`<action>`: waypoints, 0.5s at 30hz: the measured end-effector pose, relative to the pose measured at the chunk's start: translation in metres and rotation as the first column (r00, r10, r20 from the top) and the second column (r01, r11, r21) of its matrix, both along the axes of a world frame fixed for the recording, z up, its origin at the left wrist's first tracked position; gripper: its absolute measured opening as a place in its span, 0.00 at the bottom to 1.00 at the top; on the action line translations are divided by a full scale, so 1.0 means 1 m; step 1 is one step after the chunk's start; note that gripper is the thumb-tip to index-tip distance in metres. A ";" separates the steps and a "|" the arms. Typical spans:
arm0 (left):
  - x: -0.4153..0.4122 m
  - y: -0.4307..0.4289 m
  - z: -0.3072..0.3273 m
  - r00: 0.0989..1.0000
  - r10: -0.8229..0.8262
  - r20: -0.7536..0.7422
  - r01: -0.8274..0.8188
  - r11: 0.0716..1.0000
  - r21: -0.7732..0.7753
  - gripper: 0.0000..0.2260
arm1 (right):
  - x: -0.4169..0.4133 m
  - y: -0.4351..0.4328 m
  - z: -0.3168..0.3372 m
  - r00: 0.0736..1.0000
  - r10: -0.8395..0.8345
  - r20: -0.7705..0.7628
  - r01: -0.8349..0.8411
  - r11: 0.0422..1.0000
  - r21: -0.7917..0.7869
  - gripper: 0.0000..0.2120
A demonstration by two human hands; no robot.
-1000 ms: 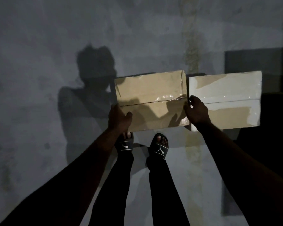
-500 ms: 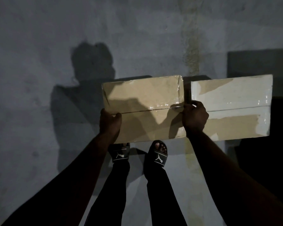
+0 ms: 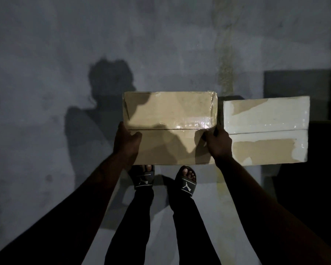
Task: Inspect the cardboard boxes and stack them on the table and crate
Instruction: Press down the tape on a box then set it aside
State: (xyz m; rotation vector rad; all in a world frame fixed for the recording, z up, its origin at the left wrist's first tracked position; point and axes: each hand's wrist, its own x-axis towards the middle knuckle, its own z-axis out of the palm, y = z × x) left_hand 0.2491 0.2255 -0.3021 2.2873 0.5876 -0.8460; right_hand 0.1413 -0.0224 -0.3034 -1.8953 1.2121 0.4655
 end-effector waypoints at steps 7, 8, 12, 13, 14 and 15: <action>0.022 -0.005 0.132 0.998 -0.061 0.024 0.063 0.994 -0.088 0.26 | -0.003 0.000 0.124 0.990 -0.113 0.081 0.110 0.993 0.039 0.10; 0.023 -0.008 0.155 0.995 -0.087 0.044 0.091 0.991 -0.094 0.25 | -0.005 -0.002 0.148 0.988 -0.127 0.093 0.124 0.992 0.039 0.09; 0.019 -0.017 0.250 0.985 -0.150 0.083 0.160 0.978 -0.137 0.24 | -0.022 -0.009 0.240 0.977 -0.149 0.150 0.148 0.989 0.016 0.15; 0.016 -0.019 0.274 0.981 -0.176 0.080 0.186 0.971 -0.147 0.24 | -0.028 -0.011 0.264 0.973 -0.166 0.161 0.166 0.986 0.015 0.17; 0.012 -0.022 0.298 0.974 -0.207 0.097 0.221 0.962 -0.163 0.23 | -0.035 -0.013 0.289 0.967 -0.183 0.179 0.183 0.983 0.015 0.18; 0.009 -0.024 0.323 0.965 -0.236 0.111 0.252 0.953 -0.168 0.23 | -0.041 -0.015 0.313 0.962 -0.194 0.191 0.194 0.981 0.015 0.19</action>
